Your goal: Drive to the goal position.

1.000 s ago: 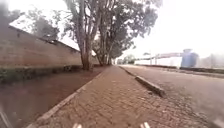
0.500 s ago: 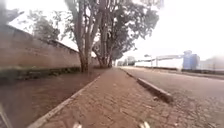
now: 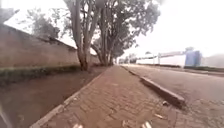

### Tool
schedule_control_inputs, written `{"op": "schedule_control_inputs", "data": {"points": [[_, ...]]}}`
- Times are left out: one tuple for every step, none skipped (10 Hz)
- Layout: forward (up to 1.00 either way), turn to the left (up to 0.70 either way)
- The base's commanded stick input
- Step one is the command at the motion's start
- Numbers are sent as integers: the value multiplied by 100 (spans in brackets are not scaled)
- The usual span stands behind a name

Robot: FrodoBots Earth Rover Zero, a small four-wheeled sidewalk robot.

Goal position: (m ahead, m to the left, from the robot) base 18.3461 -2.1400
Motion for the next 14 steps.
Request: {"op": "schedule_control_inputs", "data": {"points": [[70, 0], [70, 0], [70, 0], [70, 0], [70, 0], [70, 0], [70, 0], [70, 0], [70, 0], [70, 0], [70, 0], [70, 0], [70, 0], [70, -35]]}}
